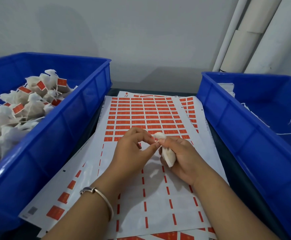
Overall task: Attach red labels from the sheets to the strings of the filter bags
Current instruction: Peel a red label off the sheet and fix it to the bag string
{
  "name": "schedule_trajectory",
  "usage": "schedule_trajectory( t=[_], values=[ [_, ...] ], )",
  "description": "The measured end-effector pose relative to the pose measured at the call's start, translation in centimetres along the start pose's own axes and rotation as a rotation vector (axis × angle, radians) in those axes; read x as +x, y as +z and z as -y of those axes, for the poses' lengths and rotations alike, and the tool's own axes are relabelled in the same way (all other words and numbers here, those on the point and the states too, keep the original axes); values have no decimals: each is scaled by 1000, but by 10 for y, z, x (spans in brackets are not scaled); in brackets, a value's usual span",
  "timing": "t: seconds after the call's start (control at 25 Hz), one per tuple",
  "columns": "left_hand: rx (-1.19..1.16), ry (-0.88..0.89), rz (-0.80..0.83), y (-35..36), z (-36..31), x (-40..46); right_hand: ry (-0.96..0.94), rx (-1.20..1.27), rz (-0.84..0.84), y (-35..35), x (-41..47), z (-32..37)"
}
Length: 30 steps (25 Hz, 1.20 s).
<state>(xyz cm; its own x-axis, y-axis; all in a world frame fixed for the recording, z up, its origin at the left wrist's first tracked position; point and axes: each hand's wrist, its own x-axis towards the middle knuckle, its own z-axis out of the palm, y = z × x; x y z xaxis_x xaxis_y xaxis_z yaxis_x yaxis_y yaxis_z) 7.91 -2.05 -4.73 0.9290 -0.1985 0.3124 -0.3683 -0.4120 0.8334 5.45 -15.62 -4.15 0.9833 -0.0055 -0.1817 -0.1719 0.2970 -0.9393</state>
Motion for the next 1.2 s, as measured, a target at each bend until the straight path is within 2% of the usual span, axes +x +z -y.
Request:
schedule_trajectory(
  t=[0.24, 0.72, 0.84, 0.92, 1.04, 1.12, 1.2],
  values=[
    [99, 111, -9, -3, 2, -1, -48, -57, 17, 1, -1, -1],
    [286, -22, -129, -2, 7, 1, -40, -170, 7, -1, 3, -9],
    [285, -79, -201, -6, 9, 5, -24, -206, 7, -2, 4, -10],
    [283, -110, -264, -12, 10, 7, -20, -215, 44, -2, 3, -9],
    [277, -136, -332, -19, 11, 10, -17, -275, 190, -1, -1, -7],
    [278, -105, -301, -21, 9, 10, -31, -386, 276, -1, -4, -6],
    [282, -15, -205, -22, 2, 6, -41, -406, 323, -2, -7, -4]
  ],
)
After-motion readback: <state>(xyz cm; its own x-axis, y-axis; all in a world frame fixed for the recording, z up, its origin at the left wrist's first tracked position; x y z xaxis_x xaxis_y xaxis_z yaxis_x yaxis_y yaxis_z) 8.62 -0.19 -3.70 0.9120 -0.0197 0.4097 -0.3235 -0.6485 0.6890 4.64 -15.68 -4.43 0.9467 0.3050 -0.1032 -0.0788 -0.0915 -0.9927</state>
